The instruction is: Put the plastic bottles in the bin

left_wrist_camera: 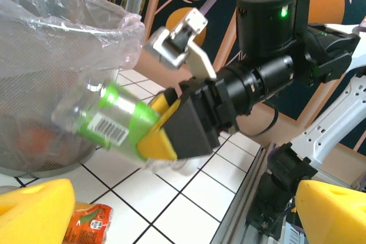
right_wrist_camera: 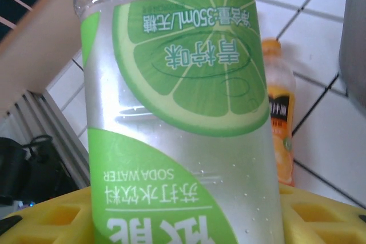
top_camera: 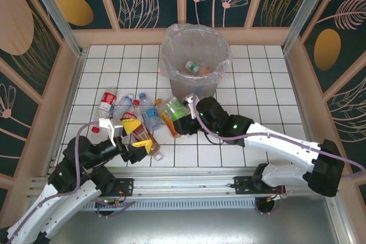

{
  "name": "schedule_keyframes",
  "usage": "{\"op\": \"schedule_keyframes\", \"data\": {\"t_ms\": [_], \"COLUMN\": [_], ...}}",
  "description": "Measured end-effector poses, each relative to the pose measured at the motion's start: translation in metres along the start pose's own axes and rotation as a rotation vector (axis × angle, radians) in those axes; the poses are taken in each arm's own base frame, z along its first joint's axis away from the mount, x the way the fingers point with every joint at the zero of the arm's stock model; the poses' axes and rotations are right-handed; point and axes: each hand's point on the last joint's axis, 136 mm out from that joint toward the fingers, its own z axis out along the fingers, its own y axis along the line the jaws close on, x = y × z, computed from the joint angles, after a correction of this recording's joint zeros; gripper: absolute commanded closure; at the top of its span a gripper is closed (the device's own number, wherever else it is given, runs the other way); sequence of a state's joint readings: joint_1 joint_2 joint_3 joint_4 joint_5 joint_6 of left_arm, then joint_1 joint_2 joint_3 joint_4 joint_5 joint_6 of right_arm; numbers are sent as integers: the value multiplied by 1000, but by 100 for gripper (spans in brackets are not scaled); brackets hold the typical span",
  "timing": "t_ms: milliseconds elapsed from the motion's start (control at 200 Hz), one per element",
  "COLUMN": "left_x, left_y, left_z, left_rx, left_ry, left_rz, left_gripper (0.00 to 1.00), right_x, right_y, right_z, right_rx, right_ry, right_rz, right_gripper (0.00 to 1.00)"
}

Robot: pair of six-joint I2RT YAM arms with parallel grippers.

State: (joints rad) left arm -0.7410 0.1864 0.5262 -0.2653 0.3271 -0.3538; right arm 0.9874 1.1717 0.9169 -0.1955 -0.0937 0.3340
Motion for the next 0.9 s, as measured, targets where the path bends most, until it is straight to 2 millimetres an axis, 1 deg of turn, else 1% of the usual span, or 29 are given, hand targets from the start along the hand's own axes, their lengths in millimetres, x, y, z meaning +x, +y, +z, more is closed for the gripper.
{"op": "schedule_keyframes", "data": {"t_ms": [100, 325, 430, 530, 595, 671, 781, 901], "left_x": [-1, -9, -11, -12, -12, -13, -13, -12], "left_y": [3, 9, 11, 14, 15, 17, 19, 23], "left_z": [0, -2, -2, -2, -2, -3, -3, -2], "left_rx": [-18, -55, -69, -85, -92, -103, -118, -139], "left_ry": [-8, -46, -54, -61, -63, -67, -69, -67], "left_rz": [1, 8, 9, 9, 8, 8, 7, 4], "left_gripper": [1, 1, 2, 1, 2, 2, 2, 2], "right_x": [-34, -126, -165, -195, -208, -219, -227, -228], "right_y": [1, 6, -8, -28, -43, -62, -91, -117], "right_z": [-13, -54, -69, -72, -70, -63, -49, -32], "right_rx": [-14, -25, 17, 78, 123, 173, 245, 295], "right_ry": [-62, -254, -327, -365, -367, -350, -295, -220], "right_rz": [-26, -107, -127, -138, -145, -151, -156, -163], "right_gripper": [42, 43, 44, 44, 44, 42, 42, 42]}}
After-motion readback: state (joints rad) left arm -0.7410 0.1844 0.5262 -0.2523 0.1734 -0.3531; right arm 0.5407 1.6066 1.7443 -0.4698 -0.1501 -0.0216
